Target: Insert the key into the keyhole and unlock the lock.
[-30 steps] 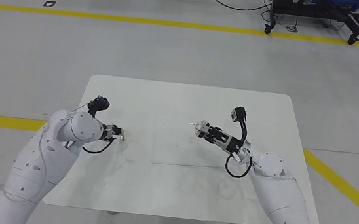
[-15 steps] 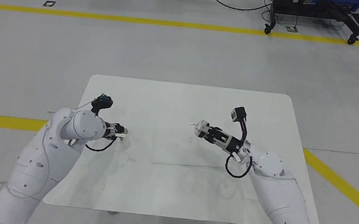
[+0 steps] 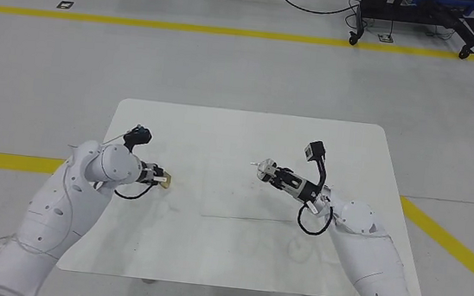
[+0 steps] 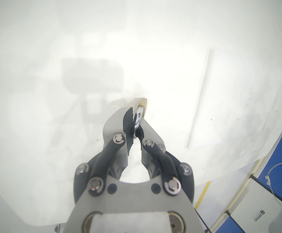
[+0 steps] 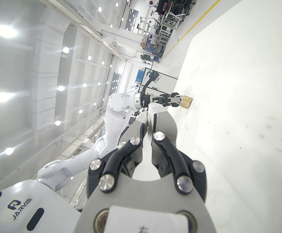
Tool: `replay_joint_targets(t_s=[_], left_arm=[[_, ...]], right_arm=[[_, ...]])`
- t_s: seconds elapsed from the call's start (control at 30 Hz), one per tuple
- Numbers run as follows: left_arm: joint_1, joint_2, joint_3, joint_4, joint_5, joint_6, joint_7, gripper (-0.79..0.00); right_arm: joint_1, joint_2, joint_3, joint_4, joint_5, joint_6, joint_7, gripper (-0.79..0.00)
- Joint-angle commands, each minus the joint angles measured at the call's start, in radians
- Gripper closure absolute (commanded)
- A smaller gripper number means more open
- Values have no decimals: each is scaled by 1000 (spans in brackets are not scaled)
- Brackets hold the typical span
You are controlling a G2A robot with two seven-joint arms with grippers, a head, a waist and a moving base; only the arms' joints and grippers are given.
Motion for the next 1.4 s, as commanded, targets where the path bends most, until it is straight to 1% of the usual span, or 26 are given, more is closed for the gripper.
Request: replay_joint_targets(t_s=[0.0,0.1,0.2,0.33,0.43,0.5,0.6,0.77,0.9,1.0,1.3,1.37], left_arm=[[2,1,-7,-4,-1,-14,21,0],[19,7,-29,-29,8,-43,56,0],[56,18,-60,-84,11,-112,102,0],[148,35,-123,-179,-49,-287,196,0],[237,41,-179,-211,-188,-468,289,0],[282,42,-197,-197,-287,-578,325,0],[315,35,-202,-138,-470,-719,341,0],[298,13,-161,-17,-724,-865,297,0],[266,-4,-128,67,-905,-923,217,0],[257,-8,-126,106,-986,-954,155,0],[257,-8,-126,106,-986,-954,155,0],[265,-7,-124,96,-967,-943,172,0]], right_arm=[[0,0,0,0,0,0,0,0],[0,0,0,0,0,0,0,0],[0,0,0,0,0,0,0,0],[0,0,0,0,0,0,0,0],[0,0,0,0,0,0,0,0],[0,0,0,0,0,0,0,0],[0,0,0,0,0,0,0,0],[0,0,0,0,0,0,0,0],[0,0,0,0,0,0,0,0],[0,0,0,0,0,0,0,0],[0,0,0,0,0,0,0,0],[0,0,0,0,0,0,0,0]])
